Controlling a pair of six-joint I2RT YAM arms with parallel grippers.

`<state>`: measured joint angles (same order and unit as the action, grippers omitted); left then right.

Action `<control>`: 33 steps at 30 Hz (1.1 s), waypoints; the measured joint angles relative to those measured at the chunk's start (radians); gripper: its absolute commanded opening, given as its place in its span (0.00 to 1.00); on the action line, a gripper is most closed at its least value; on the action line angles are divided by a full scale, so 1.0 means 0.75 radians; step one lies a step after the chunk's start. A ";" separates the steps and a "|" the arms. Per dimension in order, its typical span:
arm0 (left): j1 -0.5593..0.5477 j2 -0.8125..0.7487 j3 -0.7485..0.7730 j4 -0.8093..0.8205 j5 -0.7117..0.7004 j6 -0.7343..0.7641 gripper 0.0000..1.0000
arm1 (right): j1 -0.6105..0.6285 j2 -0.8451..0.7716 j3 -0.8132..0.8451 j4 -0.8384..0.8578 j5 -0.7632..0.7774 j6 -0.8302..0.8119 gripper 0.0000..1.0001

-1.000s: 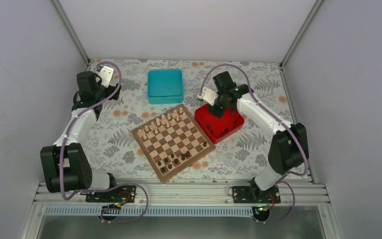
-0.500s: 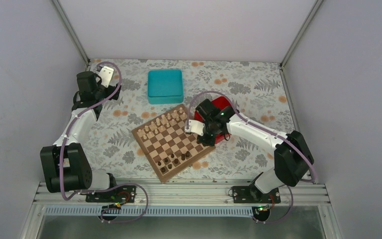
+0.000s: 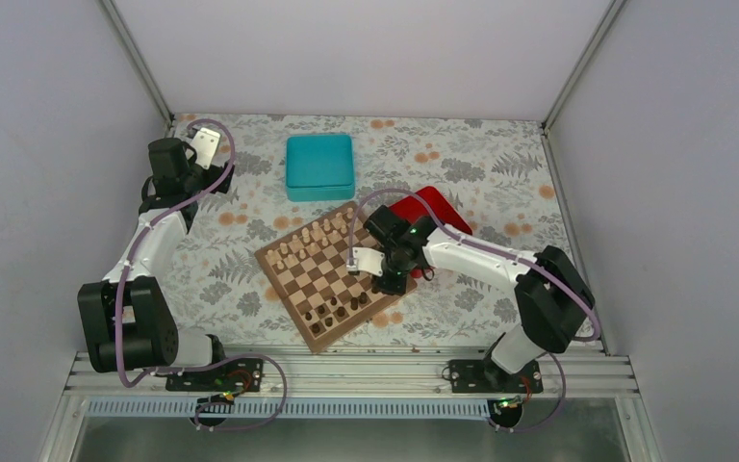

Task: Set up the chess pieces on the board
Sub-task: Place the chess piece on the chessboard.

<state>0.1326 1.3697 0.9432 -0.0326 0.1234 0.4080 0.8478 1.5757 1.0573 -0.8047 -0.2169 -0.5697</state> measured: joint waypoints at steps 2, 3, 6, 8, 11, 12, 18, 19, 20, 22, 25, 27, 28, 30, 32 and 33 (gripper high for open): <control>0.000 0.000 0.000 0.000 0.000 0.000 1.00 | 0.005 0.008 0.000 0.001 -0.001 0.001 0.08; 0.000 0.000 0.000 0.000 0.000 0.000 1.00 | 0.009 0.011 0.000 0.002 -0.001 0.001 0.08; 0.000 0.000 0.000 -0.001 0.000 0.000 1.00 | 0.019 0.017 0.000 0.003 -0.002 0.002 0.08; 0.000 0.000 0.000 0.000 0.000 0.000 1.00 | 0.025 0.022 0.000 0.003 -0.003 0.003 0.08; 0.000 0.000 0.000 0.000 0.000 0.000 1.00 | 0.031 0.025 0.000 0.003 -0.003 0.004 0.09; 0.000 0.000 0.000 0.000 0.000 0.000 1.00 | 0.032 0.026 0.000 0.004 -0.003 0.004 0.09; 0.000 0.001 0.000 0.000 0.000 0.000 1.00 | 0.032 0.044 0.000 0.006 0.002 0.004 0.10; 0.000 0.000 0.000 0.000 0.000 0.000 1.00 | 0.032 0.046 0.000 0.006 0.003 0.004 0.10; 0.000 0.001 0.000 0.000 0.000 0.000 1.00 | 0.032 0.048 0.000 0.006 0.004 0.004 0.10; 0.000 0.000 0.000 0.000 0.000 0.000 1.00 | 0.032 0.053 0.000 0.006 0.007 0.004 0.11; 0.000 0.001 0.000 0.000 0.000 0.000 1.00 | 0.032 0.061 0.000 0.006 0.015 0.004 0.15; 0.000 0.000 0.000 0.000 0.000 0.000 1.00 | 0.032 0.061 0.000 0.007 0.017 0.004 0.21; 0.000 0.000 0.000 0.000 0.000 0.000 1.00 | 0.032 0.062 0.000 0.007 0.017 0.004 0.25; 0.000 0.000 0.000 0.000 0.000 0.000 1.00 | 0.032 0.063 0.000 0.007 0.023 0.007 0.32; 0.000 0.000 0.000 0.000 0.000 0.000 1.00 | 0.032 0.062 0.000 0.008 0.027 0.011 0.34; 0.000 0.001 0.000 0.000 0.000 0.000 1.00 | 0.032 0.062 0.000 0.008 0.027 0.012 0.36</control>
<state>0.1326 1.3701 0.9432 -0.0326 0.1234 0.4080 0.8719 1.6222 1.0573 -0.7990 -0.1963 -0.5610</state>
